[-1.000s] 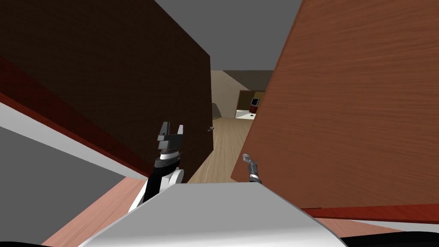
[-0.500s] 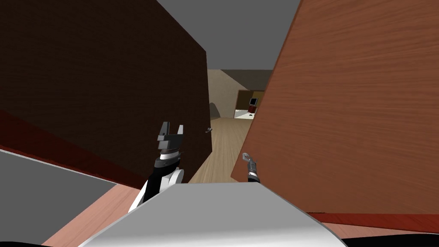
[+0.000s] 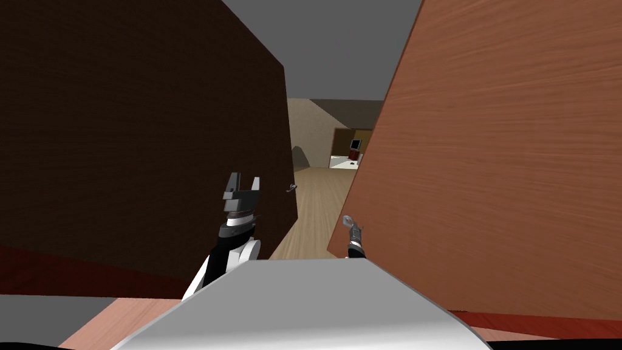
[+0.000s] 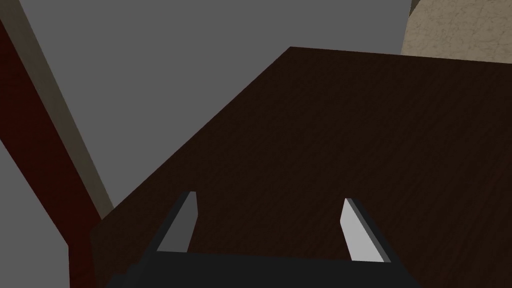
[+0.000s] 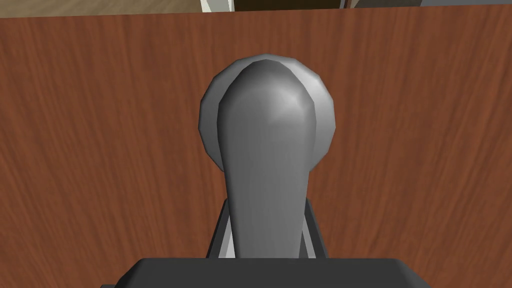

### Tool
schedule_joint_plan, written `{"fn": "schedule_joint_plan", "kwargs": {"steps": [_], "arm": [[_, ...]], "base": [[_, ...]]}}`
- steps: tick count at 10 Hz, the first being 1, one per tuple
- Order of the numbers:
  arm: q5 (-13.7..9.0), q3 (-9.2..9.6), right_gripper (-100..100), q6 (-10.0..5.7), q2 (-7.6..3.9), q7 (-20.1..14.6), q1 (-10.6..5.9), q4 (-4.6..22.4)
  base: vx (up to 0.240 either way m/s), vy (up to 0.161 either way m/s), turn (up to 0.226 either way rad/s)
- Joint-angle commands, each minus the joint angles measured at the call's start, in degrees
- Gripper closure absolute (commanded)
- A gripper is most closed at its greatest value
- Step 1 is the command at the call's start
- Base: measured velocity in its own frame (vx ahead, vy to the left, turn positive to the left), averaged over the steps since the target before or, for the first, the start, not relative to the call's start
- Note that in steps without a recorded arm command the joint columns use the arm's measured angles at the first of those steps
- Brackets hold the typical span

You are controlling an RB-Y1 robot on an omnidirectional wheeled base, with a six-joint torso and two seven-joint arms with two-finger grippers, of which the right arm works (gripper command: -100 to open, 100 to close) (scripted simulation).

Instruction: Push the door open

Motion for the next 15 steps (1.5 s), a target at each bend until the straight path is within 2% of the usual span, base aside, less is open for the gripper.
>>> {"fn": "schedule_joint_plan", "kwargs": {"steps": [1, 4, 5, 6, 9, 11, 14, 15], "arm": [[-0.44, -1.73, 100, -0.28, 1.07, 1.61, -1.06, 0.2], [-0.95, -3.63, 100, 0.01, 3.66, 3.8, -2.6, 1.02], [-0.89, -3.36, 100, 0.12, 3.14, 3.39, -2.07, 0.92], [-1.85, -4.21, 100, -0.14, 1.72, 3.97, -1.88, 0.6], [-3.46, -5.45, 100, -0.54, -0.03, 4.76, -1.36, 0.15], [-4.64, -6.34, 100, -0.83, -0.92, 5.34, -0.98, -0.17], [-4.96, -6.59, 100, -0.91, -1.1, 5.5, -0.88, -0.26], [-6.3, -7.61, 100, -1.24, -1.72, 6.16, -0.45, -0.63]], "base": [[0.2, -0.012, -0.105], [0.18, -0.025, -0.068], [0.071, -0.014, -0.019], [0.131, -0.062, -0.006], [0.18, -0.06, -0.016], [0.205, -0.131, -0.052], [0.102, -0.045, -0.039], [0.121, -0.054, 0.0]]}}
